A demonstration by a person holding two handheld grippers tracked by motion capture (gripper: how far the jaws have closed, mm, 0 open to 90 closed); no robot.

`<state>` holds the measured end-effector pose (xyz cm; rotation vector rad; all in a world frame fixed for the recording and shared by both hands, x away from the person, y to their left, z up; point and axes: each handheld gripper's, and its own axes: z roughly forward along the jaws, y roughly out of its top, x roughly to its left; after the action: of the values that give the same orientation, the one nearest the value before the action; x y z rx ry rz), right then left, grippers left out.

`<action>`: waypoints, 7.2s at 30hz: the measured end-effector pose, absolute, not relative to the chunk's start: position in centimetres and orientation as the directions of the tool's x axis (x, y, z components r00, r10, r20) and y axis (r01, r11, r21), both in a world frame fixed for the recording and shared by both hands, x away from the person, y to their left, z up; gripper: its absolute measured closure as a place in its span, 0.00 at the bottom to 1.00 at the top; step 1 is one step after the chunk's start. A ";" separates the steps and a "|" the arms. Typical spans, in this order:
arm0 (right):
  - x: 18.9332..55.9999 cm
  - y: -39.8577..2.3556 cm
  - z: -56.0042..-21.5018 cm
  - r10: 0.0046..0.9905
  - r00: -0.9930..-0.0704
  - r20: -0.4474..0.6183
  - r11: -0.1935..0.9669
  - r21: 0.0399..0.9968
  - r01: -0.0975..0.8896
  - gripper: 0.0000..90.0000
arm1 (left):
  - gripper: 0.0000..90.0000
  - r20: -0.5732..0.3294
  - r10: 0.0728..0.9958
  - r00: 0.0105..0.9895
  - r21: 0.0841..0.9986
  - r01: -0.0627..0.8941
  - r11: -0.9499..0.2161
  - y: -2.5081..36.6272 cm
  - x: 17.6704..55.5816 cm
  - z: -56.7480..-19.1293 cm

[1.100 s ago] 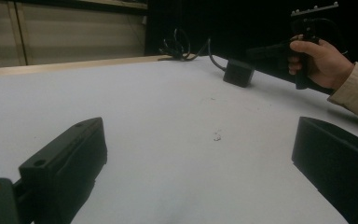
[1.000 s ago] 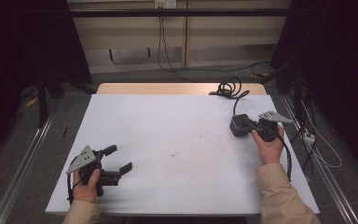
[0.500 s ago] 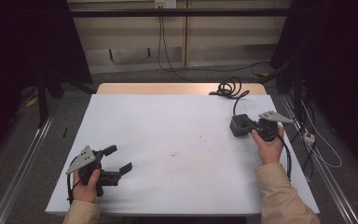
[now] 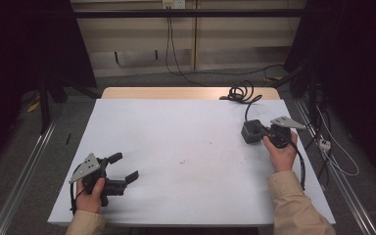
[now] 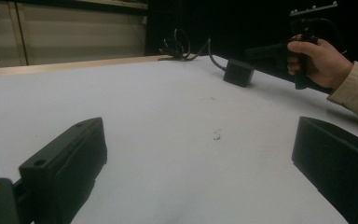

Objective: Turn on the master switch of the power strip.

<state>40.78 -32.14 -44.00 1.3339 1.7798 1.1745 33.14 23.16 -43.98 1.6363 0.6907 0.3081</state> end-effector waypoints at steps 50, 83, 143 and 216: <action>40.4 -31.7 -44.2 0.959 -0.285 0.001 0.116 0.911 0.395 1.00 | 0.03 -0.178 0.598 0.782 0.964 0.261 -0.054 23.2 33.1 -44.0; 40.4 -31.9 -44.0 0.957 -0.291 0.012 0.108 0.914 0.392 1.00 | 0.03 -0.179 0.596 0.783 0.964 0.261 -0.053 23.1 33.2 -43.9; 39.4 -30.6 -42.6 0.923 -0.360 0.132 0.031 0.910 0.414 0.23 | 0.03 -0.189 0.593 0.783 0.963 0.266 -0.044 23.0 33.4 -44.0; 29.6 -29.2 -44.7 0.843 -0.521 0.132 0.117 0.901 0.417 0.09 | 0.03 -0.195 0.600 0.776 0.962 0.271 -0.038 23.1 33.4 -44.1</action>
<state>29.56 -29.19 -44.71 1.2210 1.9868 1.3823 33.43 23.06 -44.05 1.6270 0.7066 0.3042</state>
